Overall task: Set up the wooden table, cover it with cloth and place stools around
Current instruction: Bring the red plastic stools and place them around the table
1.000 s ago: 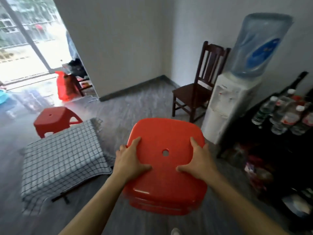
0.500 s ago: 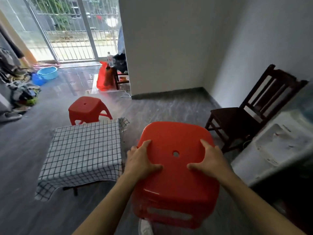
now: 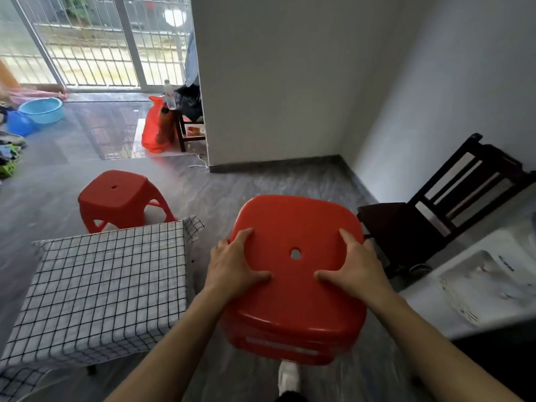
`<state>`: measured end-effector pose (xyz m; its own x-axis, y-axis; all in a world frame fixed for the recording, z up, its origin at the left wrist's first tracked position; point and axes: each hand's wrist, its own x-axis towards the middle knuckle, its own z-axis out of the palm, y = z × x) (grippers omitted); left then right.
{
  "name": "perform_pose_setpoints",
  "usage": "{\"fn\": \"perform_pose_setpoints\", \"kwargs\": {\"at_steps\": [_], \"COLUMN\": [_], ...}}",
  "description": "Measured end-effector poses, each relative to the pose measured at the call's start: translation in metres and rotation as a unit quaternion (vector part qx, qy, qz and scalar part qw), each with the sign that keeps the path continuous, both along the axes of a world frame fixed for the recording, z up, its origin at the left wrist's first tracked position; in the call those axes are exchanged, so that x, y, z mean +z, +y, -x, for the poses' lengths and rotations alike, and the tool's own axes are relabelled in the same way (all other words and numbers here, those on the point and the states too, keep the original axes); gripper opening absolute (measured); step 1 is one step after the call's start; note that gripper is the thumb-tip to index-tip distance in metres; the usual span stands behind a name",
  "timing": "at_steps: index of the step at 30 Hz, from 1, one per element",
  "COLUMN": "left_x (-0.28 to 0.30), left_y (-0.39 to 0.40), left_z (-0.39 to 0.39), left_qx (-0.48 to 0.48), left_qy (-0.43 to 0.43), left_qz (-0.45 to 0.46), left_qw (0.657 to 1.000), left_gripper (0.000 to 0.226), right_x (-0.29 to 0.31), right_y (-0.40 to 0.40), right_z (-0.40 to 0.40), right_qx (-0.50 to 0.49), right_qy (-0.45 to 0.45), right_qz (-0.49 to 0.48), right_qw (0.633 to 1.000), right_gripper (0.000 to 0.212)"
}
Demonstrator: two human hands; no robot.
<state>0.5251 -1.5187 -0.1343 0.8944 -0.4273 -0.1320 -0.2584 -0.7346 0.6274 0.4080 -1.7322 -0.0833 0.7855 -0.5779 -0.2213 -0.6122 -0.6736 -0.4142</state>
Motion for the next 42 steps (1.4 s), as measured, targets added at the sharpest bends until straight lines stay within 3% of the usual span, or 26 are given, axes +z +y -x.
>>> {"fn": "perform_pose_setpoints", "kwargs": {"at_steps": [11,18,25,32,42], "left_x": [-0.033,-0.080,-0.210,-0.352,-0.469], "left_y": [-0.077,-0.089,-0.078,-0.069,-0.062], "left_z": [-0.142,-0.212,-0.301,-0.353,-0.383], "left_qx": [0.072,0.120,0.125,0.121,0.095], "left_qy": [0.018,0.045,0.089,0.116,0.150], "left_qz": [-0.047,-0.061,-0.062,-0.078,-0.090], "left_qw": [0.996,0.990,0.986,0.983,0.980], "left_gripper": [0.107,0.107,0.108,0.107,0.107], "right_x": [-0.064,-0.114,-0.241,-0.382,-0.503], "right_y": [-0.094,-0.104,-0.088,-0.073,-0.062], "right_z": [-0.171,-0.259,-0.349,-0.389,-0.409], "right_qx": [0.043,0.065,0.035,0.010,-0.005], "right_qy": [0.020,0.028,0.049,0.078,0.121], "right_qz": [-0.062,-0.074,-0.096,-0.096,-0.116], "right_qw": [0.997,0.995,0.993,0.992,0.986], "right_gripper": [0.120,0.115,0.115,0.112,0.119]}}
